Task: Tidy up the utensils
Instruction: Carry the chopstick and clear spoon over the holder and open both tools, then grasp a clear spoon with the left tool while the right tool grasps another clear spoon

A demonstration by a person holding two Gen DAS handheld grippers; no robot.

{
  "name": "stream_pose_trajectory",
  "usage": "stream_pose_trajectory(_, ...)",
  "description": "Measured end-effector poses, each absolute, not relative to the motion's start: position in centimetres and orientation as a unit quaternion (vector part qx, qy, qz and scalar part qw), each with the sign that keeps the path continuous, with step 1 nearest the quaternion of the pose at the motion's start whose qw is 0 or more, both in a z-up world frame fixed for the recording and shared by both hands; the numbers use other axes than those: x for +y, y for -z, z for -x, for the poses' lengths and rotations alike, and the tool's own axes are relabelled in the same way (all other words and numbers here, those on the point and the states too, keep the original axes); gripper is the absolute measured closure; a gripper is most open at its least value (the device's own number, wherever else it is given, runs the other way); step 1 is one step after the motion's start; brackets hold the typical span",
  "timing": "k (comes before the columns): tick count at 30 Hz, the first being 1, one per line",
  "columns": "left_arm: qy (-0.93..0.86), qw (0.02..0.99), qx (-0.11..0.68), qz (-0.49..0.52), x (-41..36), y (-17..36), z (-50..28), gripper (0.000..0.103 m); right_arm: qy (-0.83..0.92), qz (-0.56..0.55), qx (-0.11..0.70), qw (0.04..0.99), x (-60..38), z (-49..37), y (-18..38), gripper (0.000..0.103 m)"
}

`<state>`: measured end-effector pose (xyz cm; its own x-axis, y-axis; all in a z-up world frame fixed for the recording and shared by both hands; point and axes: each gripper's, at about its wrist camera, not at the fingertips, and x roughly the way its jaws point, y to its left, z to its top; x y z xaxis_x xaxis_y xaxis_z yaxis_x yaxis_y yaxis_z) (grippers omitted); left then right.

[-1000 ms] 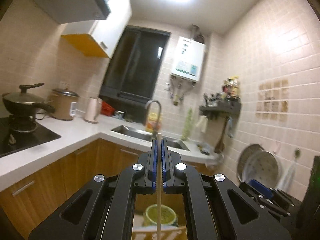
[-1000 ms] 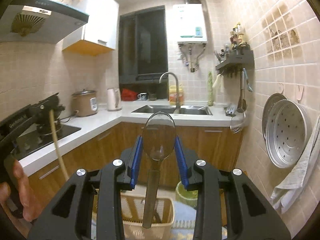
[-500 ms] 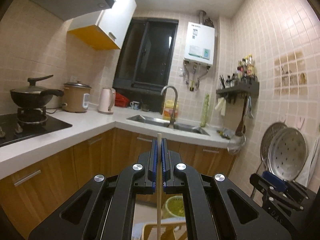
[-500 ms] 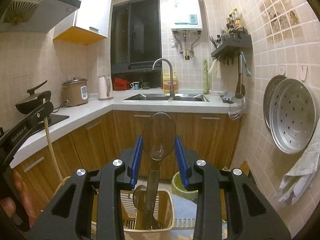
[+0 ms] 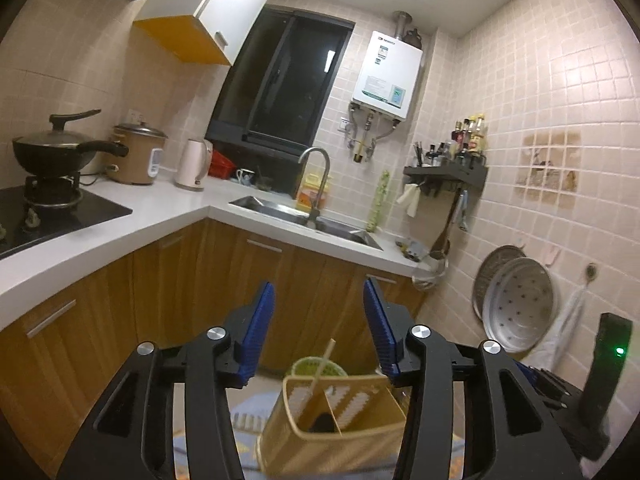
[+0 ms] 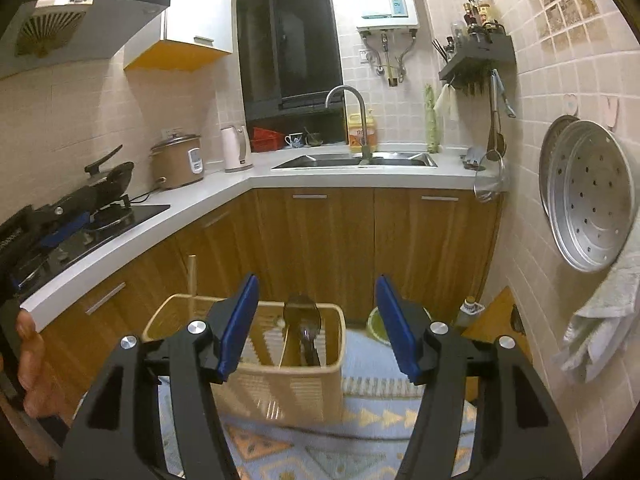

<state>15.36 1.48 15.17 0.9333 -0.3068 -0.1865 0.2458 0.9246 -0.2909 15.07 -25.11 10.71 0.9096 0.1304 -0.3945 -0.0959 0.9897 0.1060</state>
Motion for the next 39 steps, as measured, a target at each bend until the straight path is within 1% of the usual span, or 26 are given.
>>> stream_pose_trajectory(6, 0.156, 0.969, 0.147, 0.122, 2.7, -16.8, -12.4, 0.056, -0.084, -0.072, 0.244, 0.963, -25.9, -12.2, -12.5, 0.046)
stream_pose_trajectory(9, 0.172, 0.959, 0.194, 0.11, 2.9, -16.6, -11.7, 0.056, -0.091, -0.077, 0.266, 0.957, -26.0, -11.3, -13.0, 0.046)
stream_pose_trajectory(11, 0.183, 0.95, 0.232, 0.1, 2.8, -15.7, -11.6, 0.053, -0.094, -0.075, 0.299, 0.947, -25.9, -11.0, -12.5, 0.046)
stream_pose_trajectory(15, 0.195, 0.924, 0.323, 0.063, 2.4, -11.3, -11.5, 0.053, -0.095, -0.054, 0.371, 0.922, -25.3, -10.7, -9.9, 0.046)
stream_pose_trajectory(18, 0.21, 0.887, 0.409, 0.039, 1.9, -5.2, -11.4, 0.055, -0.094, -0.035, 0.453, 0.886, -24.7, -10.9, -6.0, 0.046)
stream_pose_trajectory(20, 0.222, 0.862, 0.454, 0.033, 1.5, -2.2, -11.6, 0.055, -0.101, -0.036, 0.512, 0.852, -24.5, -11.3, -3.0, 0.046)
stream_pose_trajectory(22, 0.236, 0.835, 0.496, 0.019, 0.9, 0.7, -11.6, 0.061, -0.108, -0.045, 0.558, 0.821, -24.3, -11.5, -0.2, 0.047)
stream_pose_trajectory(23, 0.239, 0.825, 0.512, 0.01, 0.5, 1.9, -11.5, 0.064, -0.107, -0.043, 0.57, 0.813, -24.2, -11.5, 0.8, 0.05)
stream_pose_trajectory(24, 0.247, 0.814, 0.525, 0.007, 0.4, 2.8, -11.5, 0.065, -0.105, -0.039, 0.582, 0.805, -24.0, -11.4, 1.8, 0.054)
stream_pose_trajectory(25, 0.251, 0.807, 0.534, 0.009, 0.3, 3.4, -11.4, 0.065, -0.105, -0.038, 0.588, 0.801, -24.0, -11.3, 2.5, 0.056)
stream_pose_trajectory(26, 0.254, 0.802, 0.541, 0.012, 0.3, 3.9, -11.3, 0.07, -0.108, -0.039, 0.593, 0.797, -23.9, -11.2, 3.0, 0.06)
stream_pose_trajectory(27, 0.258, 0.799, 0.542, 0.011, 0.3, 4.1, -11.1, 0.072, -0.109, -0.041, 0.596, 0.794, -23.7, -11.1, 3.4, 0.06)
stream_pose_trajectory(34, 0.282, 0.78, 0.557, -0.026, -1.4, 5.3, -10.2, 0.072, -0.113, -0.053, 0.606, 0.786, -24.0, -11.4, 4.4, 0.06)
stream_pose_trajectory(39, 0.27, 0.785, 0.556, -0.047, -2.8, 5.4, -10.3, 0.072, -0.111, -0.058, 0.611, 0.782, -24.7, -11.5, 4.6, 0.06)
